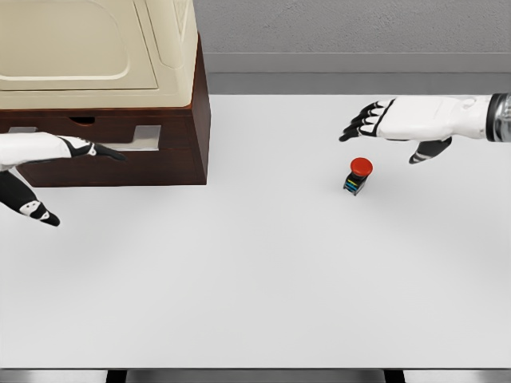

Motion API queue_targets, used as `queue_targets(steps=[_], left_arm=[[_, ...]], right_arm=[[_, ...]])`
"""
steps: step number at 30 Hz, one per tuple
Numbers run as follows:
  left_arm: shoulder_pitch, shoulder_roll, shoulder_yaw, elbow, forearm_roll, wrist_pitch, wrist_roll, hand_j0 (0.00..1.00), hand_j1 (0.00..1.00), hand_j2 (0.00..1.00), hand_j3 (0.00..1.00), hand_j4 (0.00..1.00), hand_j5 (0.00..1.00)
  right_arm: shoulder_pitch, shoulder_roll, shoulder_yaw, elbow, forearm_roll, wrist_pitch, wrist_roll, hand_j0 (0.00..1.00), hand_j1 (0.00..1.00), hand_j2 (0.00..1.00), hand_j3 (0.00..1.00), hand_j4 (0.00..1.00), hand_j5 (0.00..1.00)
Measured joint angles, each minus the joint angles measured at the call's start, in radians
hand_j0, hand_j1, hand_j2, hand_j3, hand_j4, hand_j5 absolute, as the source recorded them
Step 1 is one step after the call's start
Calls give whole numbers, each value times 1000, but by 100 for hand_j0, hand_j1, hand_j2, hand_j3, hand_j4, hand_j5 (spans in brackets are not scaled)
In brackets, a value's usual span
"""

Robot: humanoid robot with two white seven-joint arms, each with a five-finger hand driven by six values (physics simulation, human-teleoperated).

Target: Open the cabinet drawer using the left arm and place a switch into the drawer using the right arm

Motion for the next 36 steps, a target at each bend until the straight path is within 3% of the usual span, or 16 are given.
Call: queue_targets(steps=[16,36], left_arm=[[-5,-58,10,94,-7,134,-1,100,100,100,100,100,100],[0,-36,-23,97,0,115,-1,100,100,100,100,100,100]], right_arm=[[-20,102,109,165,39,0,0,100,100,100,100,100,100],[-29,149,147,215,53,0,0,100,100,100,100,100,100]])
